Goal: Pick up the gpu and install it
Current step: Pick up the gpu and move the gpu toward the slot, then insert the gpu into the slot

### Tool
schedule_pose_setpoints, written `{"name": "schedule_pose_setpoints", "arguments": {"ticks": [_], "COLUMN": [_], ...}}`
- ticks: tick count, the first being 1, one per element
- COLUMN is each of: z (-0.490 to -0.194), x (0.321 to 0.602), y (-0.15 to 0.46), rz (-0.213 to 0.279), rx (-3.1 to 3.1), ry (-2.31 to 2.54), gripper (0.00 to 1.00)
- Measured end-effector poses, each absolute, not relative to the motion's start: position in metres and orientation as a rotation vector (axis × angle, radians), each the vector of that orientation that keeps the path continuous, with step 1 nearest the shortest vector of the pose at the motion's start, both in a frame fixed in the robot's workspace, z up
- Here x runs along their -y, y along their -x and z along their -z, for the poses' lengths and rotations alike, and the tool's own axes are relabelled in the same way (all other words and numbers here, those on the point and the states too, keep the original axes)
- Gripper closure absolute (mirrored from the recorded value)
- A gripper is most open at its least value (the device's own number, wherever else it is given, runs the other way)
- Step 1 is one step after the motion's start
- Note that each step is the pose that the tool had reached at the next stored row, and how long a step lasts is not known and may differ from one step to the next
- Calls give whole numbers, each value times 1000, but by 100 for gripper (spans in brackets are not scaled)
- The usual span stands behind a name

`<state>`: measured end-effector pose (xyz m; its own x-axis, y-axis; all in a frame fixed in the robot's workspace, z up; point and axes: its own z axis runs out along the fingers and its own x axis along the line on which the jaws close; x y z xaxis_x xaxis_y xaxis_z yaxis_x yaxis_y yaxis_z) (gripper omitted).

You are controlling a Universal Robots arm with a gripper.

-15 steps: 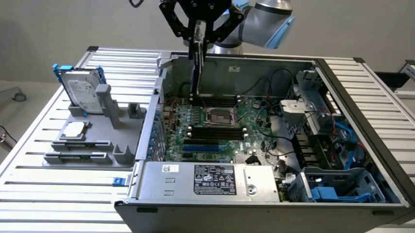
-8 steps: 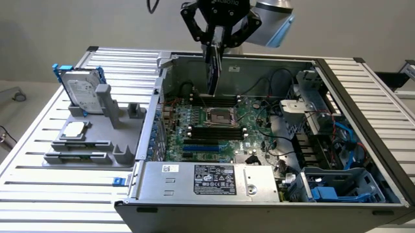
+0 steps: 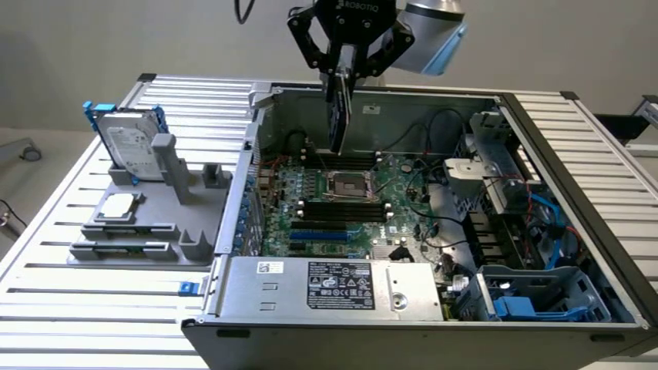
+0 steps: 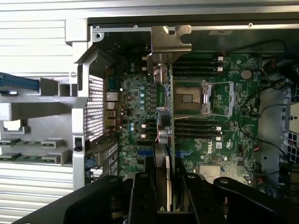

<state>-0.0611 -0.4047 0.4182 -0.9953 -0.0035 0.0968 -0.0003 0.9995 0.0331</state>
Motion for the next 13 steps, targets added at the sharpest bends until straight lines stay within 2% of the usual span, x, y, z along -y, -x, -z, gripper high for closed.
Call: {"name": "schedule_pose_setpoints", "arguments": {"ticks": [13], "z": [-418], "x": [405], "y": [60], "rz": [46], "rx": [3044], "ry": [-2], "gripper": [72]}}
